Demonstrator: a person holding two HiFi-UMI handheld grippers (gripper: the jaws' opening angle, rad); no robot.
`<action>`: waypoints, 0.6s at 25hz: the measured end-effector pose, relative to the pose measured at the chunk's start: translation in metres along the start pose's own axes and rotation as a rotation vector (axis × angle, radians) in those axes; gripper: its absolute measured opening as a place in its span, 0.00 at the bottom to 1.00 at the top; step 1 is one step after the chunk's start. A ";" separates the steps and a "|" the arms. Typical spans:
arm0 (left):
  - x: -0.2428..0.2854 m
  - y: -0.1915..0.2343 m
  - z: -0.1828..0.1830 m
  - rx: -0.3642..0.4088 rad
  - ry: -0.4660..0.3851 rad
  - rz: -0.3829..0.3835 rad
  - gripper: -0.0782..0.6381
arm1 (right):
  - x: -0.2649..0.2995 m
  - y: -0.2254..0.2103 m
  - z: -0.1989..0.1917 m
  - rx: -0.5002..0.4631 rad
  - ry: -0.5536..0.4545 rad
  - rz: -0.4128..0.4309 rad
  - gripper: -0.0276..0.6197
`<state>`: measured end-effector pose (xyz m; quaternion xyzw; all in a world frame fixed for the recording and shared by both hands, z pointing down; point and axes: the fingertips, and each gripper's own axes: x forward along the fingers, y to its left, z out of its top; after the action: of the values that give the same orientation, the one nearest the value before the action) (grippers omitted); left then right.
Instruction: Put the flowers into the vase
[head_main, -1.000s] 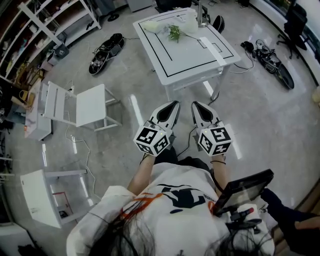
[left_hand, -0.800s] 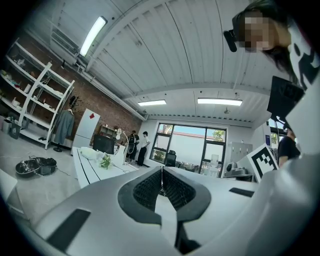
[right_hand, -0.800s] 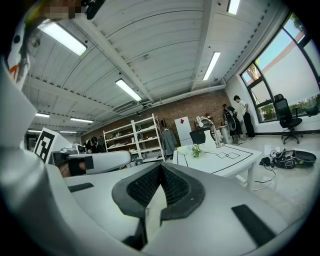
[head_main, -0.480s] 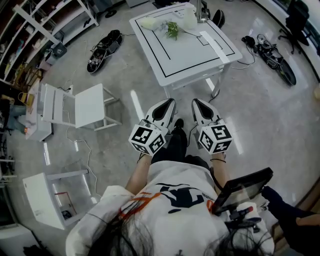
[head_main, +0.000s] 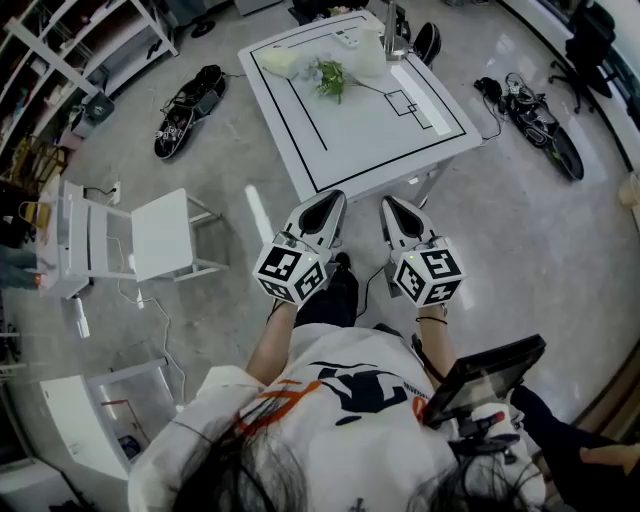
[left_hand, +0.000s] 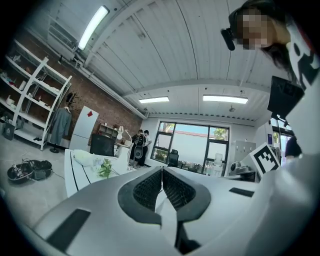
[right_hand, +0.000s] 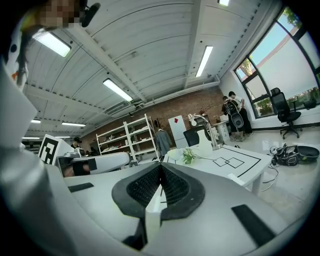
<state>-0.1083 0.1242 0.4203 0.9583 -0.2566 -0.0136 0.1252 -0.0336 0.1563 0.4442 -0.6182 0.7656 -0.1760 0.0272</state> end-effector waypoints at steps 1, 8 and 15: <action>0.009 0.007 0.004 0.011 0.004 -0.001 0.12 | 0.011 -0.005 0.005 0.006 0.001 0.003 0.06; 0.061 0.071 0.017 0.048 0.047 -0.017 0.12 | 0.098 -0.030 0.028 0.011 0.020 0.014 0.06; 0.114 0.129 0.025 0.024 0.059 -0.053 0.12 | 0.164 -0.058 0.043 0.002 0.038 -0.020 0.06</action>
<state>-0.0747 -0.0456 0.4321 0.9661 -0.2276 0.0142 0.1209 -0.0067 -0.0209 0.4508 -0.6225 0.7595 -0.1887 0.0112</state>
